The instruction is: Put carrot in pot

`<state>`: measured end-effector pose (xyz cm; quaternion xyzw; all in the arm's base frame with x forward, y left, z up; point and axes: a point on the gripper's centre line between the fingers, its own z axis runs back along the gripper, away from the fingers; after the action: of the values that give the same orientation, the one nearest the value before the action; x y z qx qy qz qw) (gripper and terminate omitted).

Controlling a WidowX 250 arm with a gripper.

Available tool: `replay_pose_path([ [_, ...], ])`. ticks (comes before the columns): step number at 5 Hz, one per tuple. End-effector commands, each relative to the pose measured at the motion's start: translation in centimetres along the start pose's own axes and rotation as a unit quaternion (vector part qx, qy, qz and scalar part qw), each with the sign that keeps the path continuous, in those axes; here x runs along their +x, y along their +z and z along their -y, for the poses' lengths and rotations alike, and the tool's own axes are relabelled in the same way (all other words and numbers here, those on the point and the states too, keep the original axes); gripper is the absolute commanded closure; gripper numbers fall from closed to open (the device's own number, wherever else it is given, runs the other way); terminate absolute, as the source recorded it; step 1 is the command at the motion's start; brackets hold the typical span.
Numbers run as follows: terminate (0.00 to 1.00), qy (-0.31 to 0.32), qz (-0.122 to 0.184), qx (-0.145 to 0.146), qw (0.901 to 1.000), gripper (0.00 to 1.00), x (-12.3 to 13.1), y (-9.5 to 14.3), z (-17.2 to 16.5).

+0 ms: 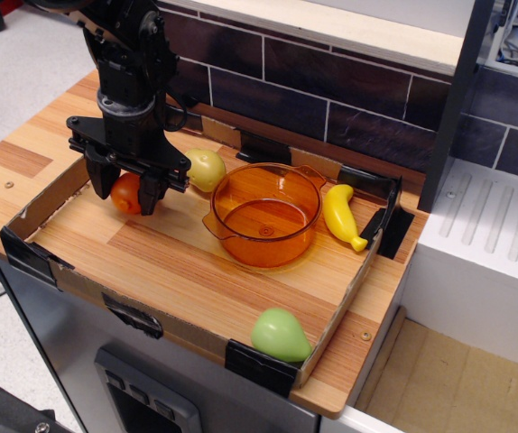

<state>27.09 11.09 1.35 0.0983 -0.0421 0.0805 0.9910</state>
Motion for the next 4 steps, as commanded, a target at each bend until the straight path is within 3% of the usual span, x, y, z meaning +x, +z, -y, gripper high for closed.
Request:
replay_pose_path([
  [1, 0.00, 0.017, 0.071, -0.021, 0.9972, 1.00, -0.3, 7.3, 0.3],
  [2, 0.00, 0.011, 0.064, -0.047, 0.9968, 1.00, -0.6, 9.9, 2.8],
  [4, 0.00, 0.002, 0.038, -0.062, 0.9973, 1.00, -0.4, 9.6, 8.6],
])
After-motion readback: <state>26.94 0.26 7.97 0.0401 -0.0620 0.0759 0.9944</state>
